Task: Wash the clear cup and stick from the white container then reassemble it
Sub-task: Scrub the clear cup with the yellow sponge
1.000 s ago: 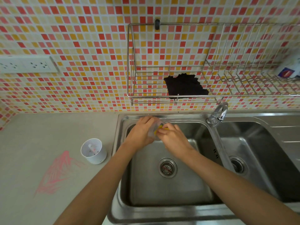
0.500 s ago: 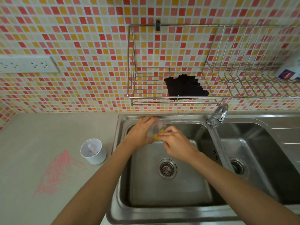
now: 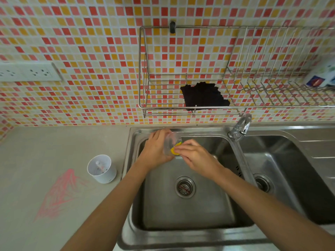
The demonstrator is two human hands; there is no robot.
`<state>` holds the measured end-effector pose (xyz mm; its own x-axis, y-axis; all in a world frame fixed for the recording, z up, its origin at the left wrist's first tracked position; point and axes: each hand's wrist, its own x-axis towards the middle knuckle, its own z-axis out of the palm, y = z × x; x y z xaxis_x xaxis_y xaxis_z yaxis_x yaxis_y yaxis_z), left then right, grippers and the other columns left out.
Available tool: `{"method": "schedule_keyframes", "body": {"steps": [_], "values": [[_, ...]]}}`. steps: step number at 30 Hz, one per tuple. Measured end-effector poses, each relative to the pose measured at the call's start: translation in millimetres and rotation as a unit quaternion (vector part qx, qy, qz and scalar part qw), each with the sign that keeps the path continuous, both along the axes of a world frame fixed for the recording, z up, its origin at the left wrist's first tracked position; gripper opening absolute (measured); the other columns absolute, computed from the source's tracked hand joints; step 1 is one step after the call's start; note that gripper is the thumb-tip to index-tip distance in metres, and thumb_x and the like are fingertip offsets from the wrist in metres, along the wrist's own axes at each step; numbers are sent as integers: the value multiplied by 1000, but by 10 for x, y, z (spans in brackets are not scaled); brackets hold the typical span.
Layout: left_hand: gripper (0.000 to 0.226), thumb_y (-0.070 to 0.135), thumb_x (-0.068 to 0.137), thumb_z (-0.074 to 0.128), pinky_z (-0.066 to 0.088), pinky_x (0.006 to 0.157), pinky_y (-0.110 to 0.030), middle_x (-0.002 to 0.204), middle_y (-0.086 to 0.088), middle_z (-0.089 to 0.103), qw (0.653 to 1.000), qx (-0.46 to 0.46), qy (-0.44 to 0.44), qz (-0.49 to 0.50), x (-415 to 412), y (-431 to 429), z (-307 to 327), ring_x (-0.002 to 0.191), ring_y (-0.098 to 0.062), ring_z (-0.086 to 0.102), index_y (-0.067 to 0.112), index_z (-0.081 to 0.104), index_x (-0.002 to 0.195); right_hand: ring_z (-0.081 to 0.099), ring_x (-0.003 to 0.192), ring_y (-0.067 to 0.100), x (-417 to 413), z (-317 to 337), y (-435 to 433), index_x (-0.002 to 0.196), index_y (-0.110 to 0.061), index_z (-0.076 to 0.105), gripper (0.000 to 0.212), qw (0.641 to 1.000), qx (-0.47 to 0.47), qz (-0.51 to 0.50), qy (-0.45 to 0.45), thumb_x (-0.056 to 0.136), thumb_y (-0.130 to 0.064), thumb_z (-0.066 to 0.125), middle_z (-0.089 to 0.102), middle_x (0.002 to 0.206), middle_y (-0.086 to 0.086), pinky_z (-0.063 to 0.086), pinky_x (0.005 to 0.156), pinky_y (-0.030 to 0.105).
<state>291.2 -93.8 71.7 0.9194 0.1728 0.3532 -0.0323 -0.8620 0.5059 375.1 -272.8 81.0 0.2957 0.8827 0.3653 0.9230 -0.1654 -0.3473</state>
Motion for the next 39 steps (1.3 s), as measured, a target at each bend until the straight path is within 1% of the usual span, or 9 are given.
{"method": "schedule_keyframes", "body": {"steps": [4,6,9,12,18,23,28,34,39], "values": [[75,29,59,87,51,80,-23,120,-7,45,1000,-5,-21,8,25,32,-60,105,-14,49,9,49,121,52,105,16,-84,47,75,113,-16,71,34,997,-19,-52,47,86,0,56,70,112,-5,40,95,19],[77,28,59,86,53,82,-29,122,-5,45,1000,5,-6,-4,39,48,-42,106,-16,51,12,48,124,51,106,16,-103,74,134,114,-16,70,34,995,-47,-57,62,87,-1,55,70,113,-5,39,95,19],[79,40,59,82,49,89,-40,124,1,49,999,46,11,6,54,75,-18,111,-20,50,22,47,128,55,102,22,-34,115,144,106,-16,73,37,995,-77,-45,-52,73,1,69,72,105,-4,49,86,33],[81,40,59,81,45,92,-36,127,3,49,997,70,11,15,52,81,45,115,-19,45,23,47,130,55,100,24,32,106,121,102,-14,72,39,984,-77,-88,-137,65,-3,75,70,105,-4,48,80,36],[79,38,58,86,36,94,-23,124,-1,54,996,93,8,3,48,91,49,112,-20,50,17,53,127,46,92,19,-85,-28,183,108,-19,72,33,994,-63,-86,32,83,0,63,71,109,-8,43,81,23],[78,30,59,85,27,95,-14,126,-1,54,997,73,-7,-14,73,39,95,115,-14,45,15,52,128,53,90,22,-64,101,161,92,-16,74,31,977,-58,-130,-157,62,-8,76,69,96,-6,46,69,32],[78,28,58,86,38,96,-25,123,-1,54,997,67,11,-24,71,63,36,113,-18,48,16,53,127,35,87,15,-59,-70,222,105,-27,72,37,985,-117,-124,-8,77,-3,65,69,96,-9,47,76,36],[77,24,60,82,37,98,-26,124,-1,52,998,54,32,-28,75,41,30,115,-21,47,18,51,131,53,84,21,-113,21,222,83,-20,74,30,976,-104,-140,-128,57,-9,82,66,85,-10,43,65,30],[79,26,61,83,36,97,-23,125,-2,52,997,37,52,-34,-26,86,-29,115,-19,47,15,50,132,34,88,10,-8,-102,186,109,-29,71,36,984,-148,-95,38,83,-10,57,69,98,-5,46,80,32]]}}
